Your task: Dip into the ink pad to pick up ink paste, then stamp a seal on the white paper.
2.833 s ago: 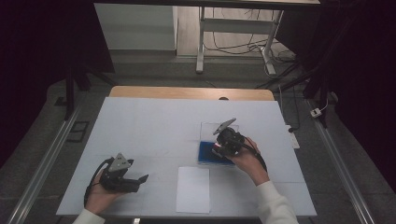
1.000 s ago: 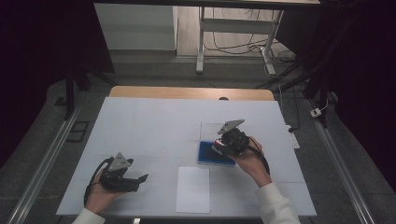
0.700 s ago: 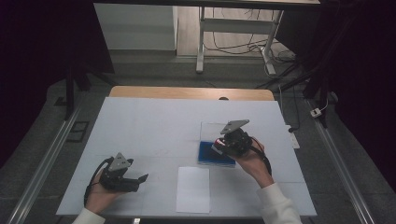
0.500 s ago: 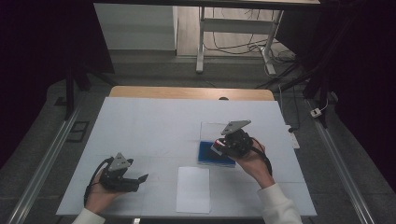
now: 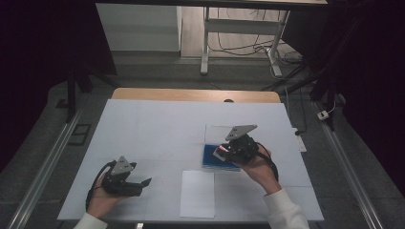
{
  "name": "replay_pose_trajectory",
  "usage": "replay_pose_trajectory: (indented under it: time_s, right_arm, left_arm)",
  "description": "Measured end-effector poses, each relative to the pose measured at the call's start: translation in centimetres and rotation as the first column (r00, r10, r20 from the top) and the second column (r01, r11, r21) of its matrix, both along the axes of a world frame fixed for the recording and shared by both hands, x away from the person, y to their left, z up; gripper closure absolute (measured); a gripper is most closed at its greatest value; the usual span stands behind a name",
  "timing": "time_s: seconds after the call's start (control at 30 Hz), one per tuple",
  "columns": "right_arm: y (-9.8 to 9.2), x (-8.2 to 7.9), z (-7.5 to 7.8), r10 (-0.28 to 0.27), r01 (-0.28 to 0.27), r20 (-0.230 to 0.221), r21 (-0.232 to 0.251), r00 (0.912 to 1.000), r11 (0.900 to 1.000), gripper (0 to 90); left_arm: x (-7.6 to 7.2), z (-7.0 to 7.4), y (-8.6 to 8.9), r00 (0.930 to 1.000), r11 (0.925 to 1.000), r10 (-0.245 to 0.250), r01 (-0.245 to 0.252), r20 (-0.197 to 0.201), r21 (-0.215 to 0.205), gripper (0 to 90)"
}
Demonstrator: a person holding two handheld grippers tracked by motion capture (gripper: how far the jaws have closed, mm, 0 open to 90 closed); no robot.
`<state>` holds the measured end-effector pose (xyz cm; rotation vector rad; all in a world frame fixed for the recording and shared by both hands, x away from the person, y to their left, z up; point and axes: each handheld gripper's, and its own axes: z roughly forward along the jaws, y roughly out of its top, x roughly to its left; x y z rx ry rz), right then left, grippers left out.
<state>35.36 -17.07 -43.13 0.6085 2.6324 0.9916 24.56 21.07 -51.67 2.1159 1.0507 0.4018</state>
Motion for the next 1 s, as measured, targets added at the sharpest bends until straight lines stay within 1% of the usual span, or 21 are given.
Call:
replay_pose_trajectory:
  time_s: [0.2,0.37,0.43,0.5,0.63,0.73,0.77,1.0]
  right_arm:
    - [0.2,-0.9,0.4,0.04,-0.039,-0.021,0.032,0.999,0.999,69.3]
    - [0.8,-2.1,0.6,0.09,-0.088,-0.028,0.05,0.9956,0.995,69.3]
    - [1.1,-2.5,0.6,0.108,-0.106,-0.032,0.048,0.9937,0.993,69.3]
    - [1.4,-2.9,0.6,0.122,-0.121,-0.031,0.033,0.9921,0.992,69.3]
    - [2.1,-3.5,0.6,0.152,-0.151,-0.035,0.034,0.9878,0.988,69.3]
    - [2.6,-4.0,0.5,0.173,-0.172,-0.037,0.024,0.9842,0.985,69.3]
    - [2.8,-4.1,0.4,0.178,-0.177,-0.04,0.015,0.9832,0.984,69.3]
    - [3.6,-4.9,-0.2,0.205,-0.206,-0.056,-0.008,0.9771,0.979,69.2]
  left_arm:
    - [0.0,0.0,0.1,1.0,1.0,0.0,0.0,0.002,0.0,18.4]
    - [0.0,0.0,0.1,1.0,1.0,0.003,-0.003,0.003,-0.005,18.4]
    - [0.0,0.0,0.1,1.0,1.0,0.003,-0.003,0.002,-0.004,18.4]
    - [0.0,0.0,0.1,1.0,1.0,0.007,-0.007,0.004,-0.004,18.4]
    - [0.0,0.1,0.2,0.9999,0.9998,0.015,-0.015,0.008,-0.009,18.3]
    - [0.0,0.1,0.1,0.9999,0.9999,0.015,-0.015,0.007,-0.009,18.3]
    - [0.1,0.1,0.1,0.9999,0.9999,0.015,-0.015,0.006,-0.007,18.3]
    - [0.1,0.1,0.1,0.9999,0.9999,0.012,-0.012,0.006,-0.01,18.3]
